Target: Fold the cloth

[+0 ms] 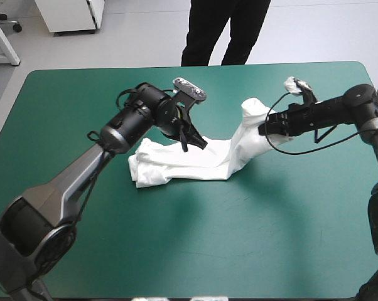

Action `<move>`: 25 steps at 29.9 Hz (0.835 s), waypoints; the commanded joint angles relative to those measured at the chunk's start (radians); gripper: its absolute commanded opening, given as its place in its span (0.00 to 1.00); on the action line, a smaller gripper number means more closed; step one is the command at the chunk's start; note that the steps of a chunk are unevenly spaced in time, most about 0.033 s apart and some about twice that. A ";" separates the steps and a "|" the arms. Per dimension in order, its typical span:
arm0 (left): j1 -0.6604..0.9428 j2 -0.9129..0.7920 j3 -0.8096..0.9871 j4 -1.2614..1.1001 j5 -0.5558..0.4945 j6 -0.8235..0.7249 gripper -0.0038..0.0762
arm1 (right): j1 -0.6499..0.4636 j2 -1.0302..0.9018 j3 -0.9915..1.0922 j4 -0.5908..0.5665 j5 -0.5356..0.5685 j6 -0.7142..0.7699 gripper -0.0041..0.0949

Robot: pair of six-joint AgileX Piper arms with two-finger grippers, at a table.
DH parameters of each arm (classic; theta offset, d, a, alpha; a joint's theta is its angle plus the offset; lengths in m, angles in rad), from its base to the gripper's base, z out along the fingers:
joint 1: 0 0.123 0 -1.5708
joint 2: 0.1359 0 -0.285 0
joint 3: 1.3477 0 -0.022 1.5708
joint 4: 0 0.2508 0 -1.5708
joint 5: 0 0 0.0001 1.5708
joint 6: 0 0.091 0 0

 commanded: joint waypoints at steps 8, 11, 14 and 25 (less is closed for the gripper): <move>-0.003 -0.291 -0.031 0.044 0.083 -0.019 0.04 | 0.272 -0.046 -0.166 0.048 -0.110 0.113 0.02; -0.003 -0.324 -0.031 0.061 0.098 -0.023 0.04 | 0.338 -0.021 -0.190 0.050 -0.153 0.149 0.03; -0.003 -0.339 -0.031 0.078 0.123 -0.023 0.04 | 0.398 0.019 -0.212 0.060 -0.191 0.165 0.05; -0.003 -0.354 -0.029 0.087 0.128 -0.023 0.04 | 0.558 0.216 -0.417 0.100 -0.095 0.161 0.66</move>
